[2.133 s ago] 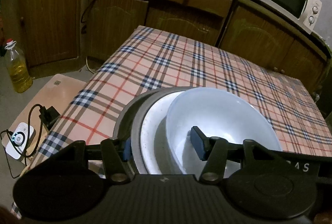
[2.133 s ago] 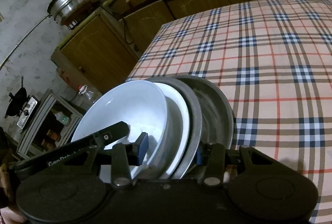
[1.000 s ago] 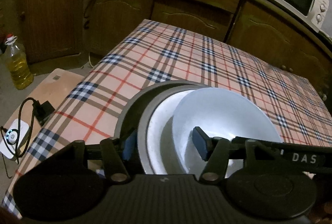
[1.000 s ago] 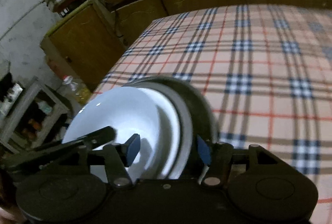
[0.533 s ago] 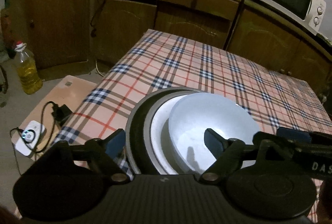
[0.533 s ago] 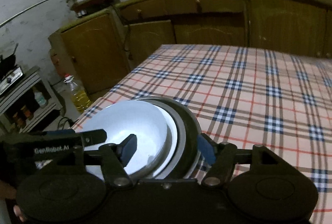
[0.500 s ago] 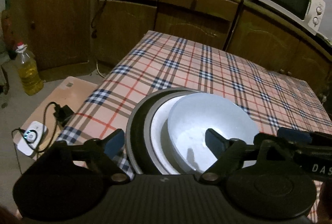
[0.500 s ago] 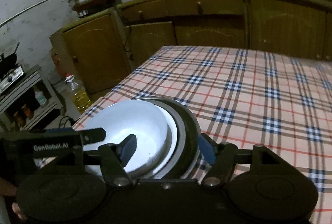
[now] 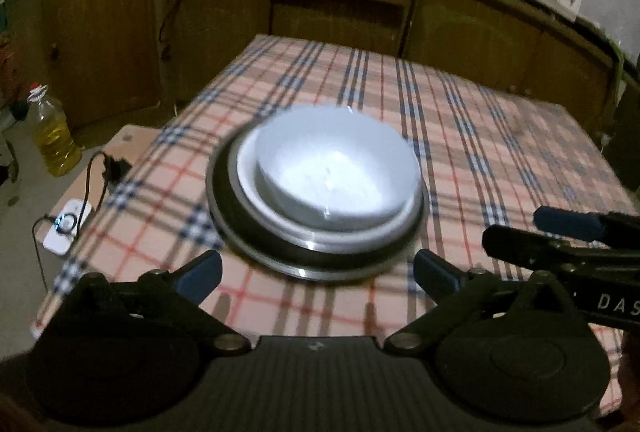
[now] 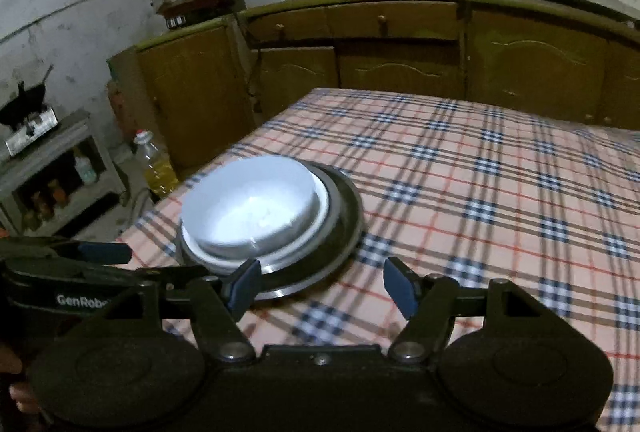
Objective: Organize plates and bowls
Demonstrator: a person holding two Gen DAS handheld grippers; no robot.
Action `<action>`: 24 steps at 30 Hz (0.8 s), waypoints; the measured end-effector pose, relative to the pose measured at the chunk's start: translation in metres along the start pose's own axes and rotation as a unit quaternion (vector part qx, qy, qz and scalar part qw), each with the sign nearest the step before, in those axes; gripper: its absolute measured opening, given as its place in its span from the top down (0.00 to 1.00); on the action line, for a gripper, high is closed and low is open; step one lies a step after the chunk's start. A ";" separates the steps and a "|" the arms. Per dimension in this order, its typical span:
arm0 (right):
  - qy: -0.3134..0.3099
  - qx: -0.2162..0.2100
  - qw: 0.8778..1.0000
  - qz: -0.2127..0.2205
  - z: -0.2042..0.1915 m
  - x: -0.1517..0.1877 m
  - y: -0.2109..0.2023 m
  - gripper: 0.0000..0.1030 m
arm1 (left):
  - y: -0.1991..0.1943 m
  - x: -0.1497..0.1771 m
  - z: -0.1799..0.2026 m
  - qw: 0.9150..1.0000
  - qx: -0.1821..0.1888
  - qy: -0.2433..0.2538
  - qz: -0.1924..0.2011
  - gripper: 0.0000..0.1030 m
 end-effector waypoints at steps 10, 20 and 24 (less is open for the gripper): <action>0.024 -0.003 1.000 -0.011 0.015 0.028 -0.019 0.21 | -0.002 0.018 0.019 1.000 -0.023 0.016 -0.012 0.00; 0.035 -0.009 0.999 -0.009 0.018 0.034 -0.025 0.21 | -0.005 0.024 0.025 0.999 -0.036 0.020 -0.014 0.00; 0.037 -0.009 0.999 -0.012 0.019 0.036 -0.024 0.21 | -0.005 0.024 0.025 0.999 -0.037 0.019 -0.010 0.00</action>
Point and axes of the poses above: each gripper's, at about its wrist camera, not at the fingertips, and y roughly the way its jaws point, z to its right, x to its underside, the point moved 8 cm from there along y, roughly the way its jaws point, and after that the axes turned 4 degrees about -z, right-handed, at the moved point
